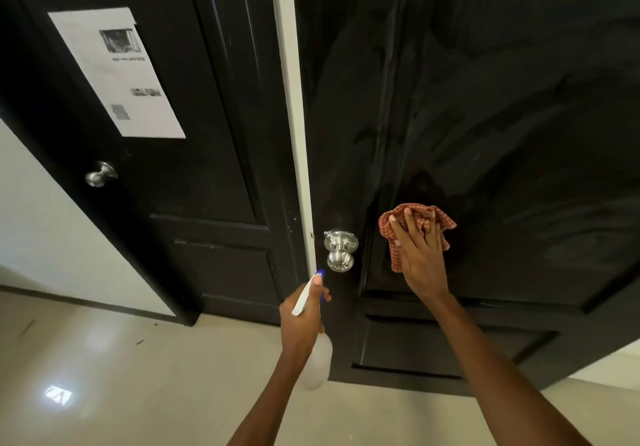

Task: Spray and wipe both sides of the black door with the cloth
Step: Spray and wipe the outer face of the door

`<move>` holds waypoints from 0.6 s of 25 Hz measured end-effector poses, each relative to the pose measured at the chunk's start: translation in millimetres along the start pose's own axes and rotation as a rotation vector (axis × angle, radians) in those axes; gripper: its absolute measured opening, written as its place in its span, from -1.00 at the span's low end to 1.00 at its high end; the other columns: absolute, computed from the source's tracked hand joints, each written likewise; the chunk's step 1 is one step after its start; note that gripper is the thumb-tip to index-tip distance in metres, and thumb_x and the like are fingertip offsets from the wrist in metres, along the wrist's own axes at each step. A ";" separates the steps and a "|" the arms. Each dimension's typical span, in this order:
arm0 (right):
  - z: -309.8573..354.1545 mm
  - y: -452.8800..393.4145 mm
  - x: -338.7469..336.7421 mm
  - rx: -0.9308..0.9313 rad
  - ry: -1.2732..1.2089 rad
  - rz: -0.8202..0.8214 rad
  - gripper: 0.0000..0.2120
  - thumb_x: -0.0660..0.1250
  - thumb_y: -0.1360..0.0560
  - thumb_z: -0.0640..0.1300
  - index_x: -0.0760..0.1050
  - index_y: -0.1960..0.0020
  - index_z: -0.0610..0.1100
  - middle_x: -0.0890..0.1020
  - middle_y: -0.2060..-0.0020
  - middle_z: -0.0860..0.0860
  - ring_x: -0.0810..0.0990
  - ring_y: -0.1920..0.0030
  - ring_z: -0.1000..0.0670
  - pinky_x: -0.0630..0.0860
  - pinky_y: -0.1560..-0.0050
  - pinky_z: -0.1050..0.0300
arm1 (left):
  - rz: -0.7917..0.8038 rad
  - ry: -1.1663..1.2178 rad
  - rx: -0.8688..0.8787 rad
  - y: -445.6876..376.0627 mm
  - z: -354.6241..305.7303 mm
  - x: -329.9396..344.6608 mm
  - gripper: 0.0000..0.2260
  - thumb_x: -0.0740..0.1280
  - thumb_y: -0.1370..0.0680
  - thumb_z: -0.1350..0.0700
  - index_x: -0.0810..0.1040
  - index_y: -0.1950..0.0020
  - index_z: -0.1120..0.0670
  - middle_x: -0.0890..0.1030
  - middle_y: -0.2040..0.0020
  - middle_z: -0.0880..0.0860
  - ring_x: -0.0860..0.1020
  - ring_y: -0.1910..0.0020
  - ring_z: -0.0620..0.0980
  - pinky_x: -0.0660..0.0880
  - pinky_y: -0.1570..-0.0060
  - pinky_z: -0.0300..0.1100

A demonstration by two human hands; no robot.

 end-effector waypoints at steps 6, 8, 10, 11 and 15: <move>17.0 9.2 19.4 0.238 -0.304 -0.029 -0.52 -0.07 -0.73 0.13 0.12 -0.62 0.05 -0.05 -0.64 0.26 -0.28 -0.64 -0.07 -0.12 -0.58 -0.30 | -0.034 -0.079 -0.034 -22.5 11.2 2.6 -0.58 0.27 -0.55 -0.23 0.64 0.20 0.09 0.65 0.33 0.04 0.62 0.33 -0.03 0.57 0.29 -0.11; 22.8 11.3 25.9 0.308 -0.416 -0.064 -0.51 -0.05 -0.73 0.14 0.14 -0.62 0.05 -0.04 -0.63 0.29 -0.28 -0.64 -0.03 -0.13 -0.58 -0.28 | -0.034 -0.110 -0.016 -27.1 11.2 1.5 -0.58 0.25 -0.54 -0.26 0.65 0.20 0.06 0.66 0.31 -0.01 0.64 0.29 -0.04 0.59 0.22 -0.09; 28.5 9.8 26.4 0.370 -0.517 -0.091 -0.52 -0.02 -0.73 0.13 0.16 -0.61 0.03 -0.02 -0.62 0.31 -0.27 -0.64 0.00 -0.14 -0.59 -0.25 | -0.037 -0.131 0.003 -30.7 9.7 -1.1 -0.54 0.23 -0.50 -0.30 0.64 0.19 0.08 0.65 0.32 0.00 0.63 0.30 -0.03 0.57 0.28 -0.15; 30.5 10.4 26.7 0.388 -0.550 -0.098 -0.53 0.00 -0.73 0.11 0.17 -0.61 0.03 -0.02 -0.62 0.32 -0.26 -0.64 0.02 -0.14 -0.60 -0.23 | -0.041 -0.123 0.003 -31.9 8.3 -2.8 -0.51 0.22 -0.48 -0.32 0.63 0.18 0.11 0.64 0.33 0.03 0.62 0.32 -0.01 0.54 0.31 -0.19; 37.6 11.7 27.2 0.423 -0.610 -0.099 -0.54 0.02 -0.72 0.06 0.16 -0.60 0.04 -0.02 -0.62 0.32 -0.24 -0.64 0.00 -0.15 -0.61 -0.15 | -0.049 -0.120 -0.001 -38.0 1.2 -7.2 -0.42 0.18 -0.44 -0.36 0.62 0.18 0.15 0.64 0.30 0.09 0.61 0.29 0.01 0.57 0.27 -0.16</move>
Point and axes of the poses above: each hand's wrist, its own y-axis away from the middle knuckle, its own x-axis out of the palm, z = x × y, the point moved 6 cm from there along -y, towards the middle knuckle
